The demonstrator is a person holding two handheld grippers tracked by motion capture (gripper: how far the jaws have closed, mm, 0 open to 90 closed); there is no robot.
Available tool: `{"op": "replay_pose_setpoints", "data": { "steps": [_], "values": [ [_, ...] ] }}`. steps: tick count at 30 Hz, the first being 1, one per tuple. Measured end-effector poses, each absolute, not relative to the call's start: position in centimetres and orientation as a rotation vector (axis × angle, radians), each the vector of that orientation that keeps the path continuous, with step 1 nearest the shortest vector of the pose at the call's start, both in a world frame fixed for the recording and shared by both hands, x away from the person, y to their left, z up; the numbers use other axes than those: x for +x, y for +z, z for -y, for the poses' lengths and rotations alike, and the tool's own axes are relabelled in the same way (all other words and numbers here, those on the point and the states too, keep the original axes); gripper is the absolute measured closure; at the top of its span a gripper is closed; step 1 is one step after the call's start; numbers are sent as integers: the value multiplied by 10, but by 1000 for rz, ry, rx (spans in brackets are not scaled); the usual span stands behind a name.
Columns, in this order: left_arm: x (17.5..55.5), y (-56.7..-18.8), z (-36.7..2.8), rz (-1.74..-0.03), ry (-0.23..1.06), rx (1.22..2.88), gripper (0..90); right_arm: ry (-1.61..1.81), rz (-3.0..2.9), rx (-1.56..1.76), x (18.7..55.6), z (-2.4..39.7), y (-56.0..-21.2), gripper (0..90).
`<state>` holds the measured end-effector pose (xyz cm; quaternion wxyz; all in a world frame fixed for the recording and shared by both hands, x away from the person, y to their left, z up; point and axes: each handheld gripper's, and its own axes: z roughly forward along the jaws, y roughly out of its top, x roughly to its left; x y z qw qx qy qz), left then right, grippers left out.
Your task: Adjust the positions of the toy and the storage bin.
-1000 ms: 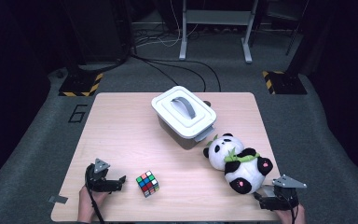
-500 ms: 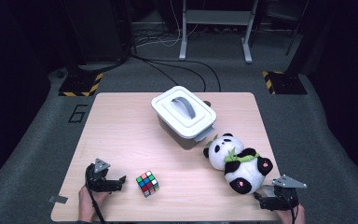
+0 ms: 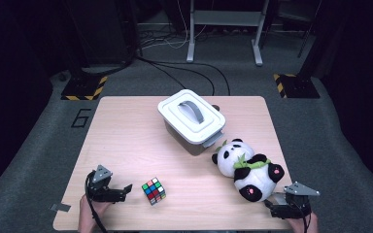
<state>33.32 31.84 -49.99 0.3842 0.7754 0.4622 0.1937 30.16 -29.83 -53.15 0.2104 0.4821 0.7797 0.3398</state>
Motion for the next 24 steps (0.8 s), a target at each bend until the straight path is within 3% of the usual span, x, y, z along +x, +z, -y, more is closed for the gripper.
{"op": "replay_pose_setpoints", "data": {
  "steps": [24],
  "values": [
    [316, -470, -278, -987, 441, 1994, 0, 943, -2166, 1341, 301, 298, -532, 13]
  ]
}}
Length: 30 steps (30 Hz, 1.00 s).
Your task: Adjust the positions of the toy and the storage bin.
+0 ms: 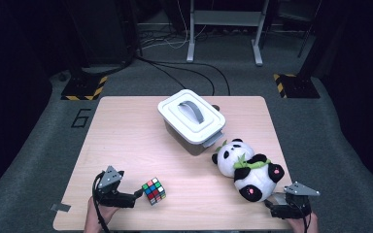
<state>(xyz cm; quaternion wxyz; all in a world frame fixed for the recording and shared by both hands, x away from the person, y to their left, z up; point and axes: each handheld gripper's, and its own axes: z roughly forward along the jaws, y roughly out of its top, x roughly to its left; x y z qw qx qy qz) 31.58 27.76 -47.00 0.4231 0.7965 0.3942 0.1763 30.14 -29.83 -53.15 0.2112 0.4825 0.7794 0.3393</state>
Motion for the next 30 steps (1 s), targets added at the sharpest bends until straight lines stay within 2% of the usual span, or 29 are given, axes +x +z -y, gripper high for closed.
{"op": "replay_pose_setpoints", "data": {
  "steps": [30],
  "values": [
    [316, -489, -233, -889, 370, 2079, 0, 944, -2159, 1341, 301, 298, -532, 15]
  ]
}}
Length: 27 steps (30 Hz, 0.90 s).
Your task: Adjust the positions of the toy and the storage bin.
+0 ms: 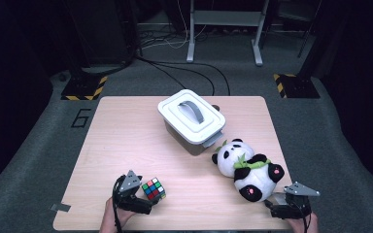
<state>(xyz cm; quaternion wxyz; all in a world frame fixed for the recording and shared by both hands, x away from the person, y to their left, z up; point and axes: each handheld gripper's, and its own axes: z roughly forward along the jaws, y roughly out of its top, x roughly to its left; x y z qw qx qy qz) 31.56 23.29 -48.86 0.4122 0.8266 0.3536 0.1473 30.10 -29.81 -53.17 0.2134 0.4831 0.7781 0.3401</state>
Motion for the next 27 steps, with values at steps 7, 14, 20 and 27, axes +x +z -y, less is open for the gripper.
{"op": "replay_pose_setpoints", "data": {
  "steps": [7, 14, 20, 27],
  "values": [
    [320, -497, -230, -913, 377, 2102, 0, 944, -2157, 1341, 301, 298, -532, 16],
    [323, -505, -229, -952, 372, 2094, 0, 945, -2157, 1342, 301, 298, -532, 17],
    [325, -510, -226, -938, 393, 2128, 88, 945, -2159, 1341, 301, 298, -532, 18],
    [326, -519, -224, -916, 393, 2151, 258, 946, -2158, 1342, 301, 298, -532, 18]
  ]
}}
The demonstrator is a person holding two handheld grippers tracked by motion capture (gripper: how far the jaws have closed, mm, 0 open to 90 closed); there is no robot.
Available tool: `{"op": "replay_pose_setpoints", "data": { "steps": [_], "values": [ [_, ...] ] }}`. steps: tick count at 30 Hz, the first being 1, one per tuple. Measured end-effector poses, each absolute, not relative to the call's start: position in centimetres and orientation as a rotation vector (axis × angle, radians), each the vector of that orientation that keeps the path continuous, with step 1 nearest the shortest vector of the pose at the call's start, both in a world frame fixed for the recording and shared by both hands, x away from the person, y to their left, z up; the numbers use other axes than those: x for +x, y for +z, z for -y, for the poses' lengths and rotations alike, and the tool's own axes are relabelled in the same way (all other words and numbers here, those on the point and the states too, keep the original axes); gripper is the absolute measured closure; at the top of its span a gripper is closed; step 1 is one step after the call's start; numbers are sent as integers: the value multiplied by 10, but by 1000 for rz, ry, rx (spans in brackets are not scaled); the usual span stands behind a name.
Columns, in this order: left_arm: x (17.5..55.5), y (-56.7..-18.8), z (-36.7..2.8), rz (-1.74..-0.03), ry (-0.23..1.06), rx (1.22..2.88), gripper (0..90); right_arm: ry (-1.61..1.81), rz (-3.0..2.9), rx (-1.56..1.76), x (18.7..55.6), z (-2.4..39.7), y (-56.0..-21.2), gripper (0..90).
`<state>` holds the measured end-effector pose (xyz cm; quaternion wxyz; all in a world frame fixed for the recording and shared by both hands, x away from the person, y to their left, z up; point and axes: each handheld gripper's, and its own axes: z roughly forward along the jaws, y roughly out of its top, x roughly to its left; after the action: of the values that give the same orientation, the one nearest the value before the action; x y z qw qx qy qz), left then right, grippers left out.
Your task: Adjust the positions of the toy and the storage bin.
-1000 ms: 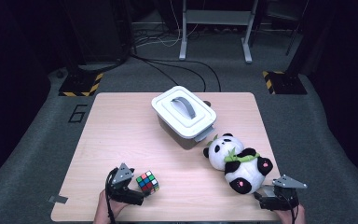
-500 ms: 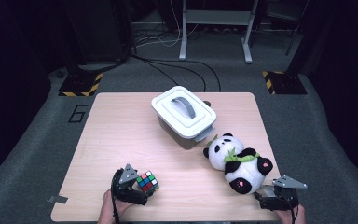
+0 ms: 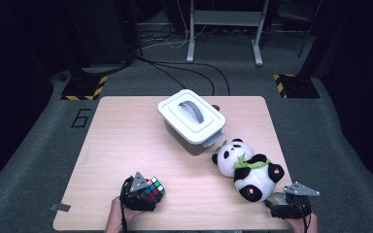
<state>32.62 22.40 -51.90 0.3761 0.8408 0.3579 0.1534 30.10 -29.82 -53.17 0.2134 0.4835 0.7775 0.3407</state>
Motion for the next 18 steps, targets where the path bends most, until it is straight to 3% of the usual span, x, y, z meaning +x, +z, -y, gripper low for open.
{"op": "replay_pose_setpoints", "data": {
  "steps": [2, 18],
  "values": [
    [326, -520, -224, -923, 409, 2150, 331, 946, -2158, 1343, 301, 298, -532, 19],
    [324, -518, -225, -912, 413, 2150, 339, 947, -2158, 1343, 301, 298, -532, 20]
  ]
}}
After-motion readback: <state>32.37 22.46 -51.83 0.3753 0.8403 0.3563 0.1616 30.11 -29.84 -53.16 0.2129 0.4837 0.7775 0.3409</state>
